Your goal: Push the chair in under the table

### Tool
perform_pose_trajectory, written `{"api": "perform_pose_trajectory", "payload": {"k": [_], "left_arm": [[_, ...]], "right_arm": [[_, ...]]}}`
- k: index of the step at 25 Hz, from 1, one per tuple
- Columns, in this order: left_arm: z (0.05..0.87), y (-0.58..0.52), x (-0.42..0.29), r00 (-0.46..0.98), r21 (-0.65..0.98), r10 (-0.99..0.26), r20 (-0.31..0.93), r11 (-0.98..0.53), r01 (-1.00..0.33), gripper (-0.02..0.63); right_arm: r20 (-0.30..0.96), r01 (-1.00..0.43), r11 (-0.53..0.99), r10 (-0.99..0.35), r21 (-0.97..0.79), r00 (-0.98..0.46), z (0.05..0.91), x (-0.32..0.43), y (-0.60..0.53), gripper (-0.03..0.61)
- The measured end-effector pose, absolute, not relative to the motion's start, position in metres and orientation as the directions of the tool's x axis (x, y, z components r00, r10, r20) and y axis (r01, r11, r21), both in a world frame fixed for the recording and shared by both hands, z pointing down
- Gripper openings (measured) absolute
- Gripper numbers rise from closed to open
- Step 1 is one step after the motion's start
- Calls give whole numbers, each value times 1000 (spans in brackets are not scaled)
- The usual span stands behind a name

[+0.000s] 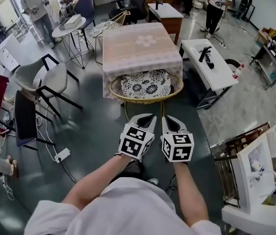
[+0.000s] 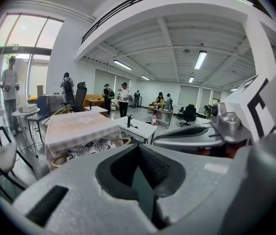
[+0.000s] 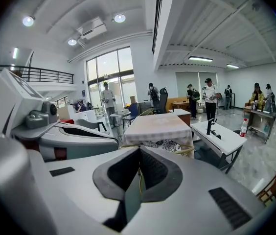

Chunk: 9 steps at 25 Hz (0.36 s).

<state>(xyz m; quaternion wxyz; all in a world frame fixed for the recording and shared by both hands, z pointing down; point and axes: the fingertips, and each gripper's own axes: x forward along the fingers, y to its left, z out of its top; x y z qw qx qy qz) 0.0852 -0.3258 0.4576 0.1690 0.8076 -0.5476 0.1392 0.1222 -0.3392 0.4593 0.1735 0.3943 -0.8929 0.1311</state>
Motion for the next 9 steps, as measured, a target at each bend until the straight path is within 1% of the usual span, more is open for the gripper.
{"api": "perform_pose_trajectory", "payload": {"k": [9], "left_arm": [[460,-314,88,359,116,-834,420,-343,-932,5]], "right_arm": [[415,-751,652,-657,-105,-629,461,126,-329,3]]}}
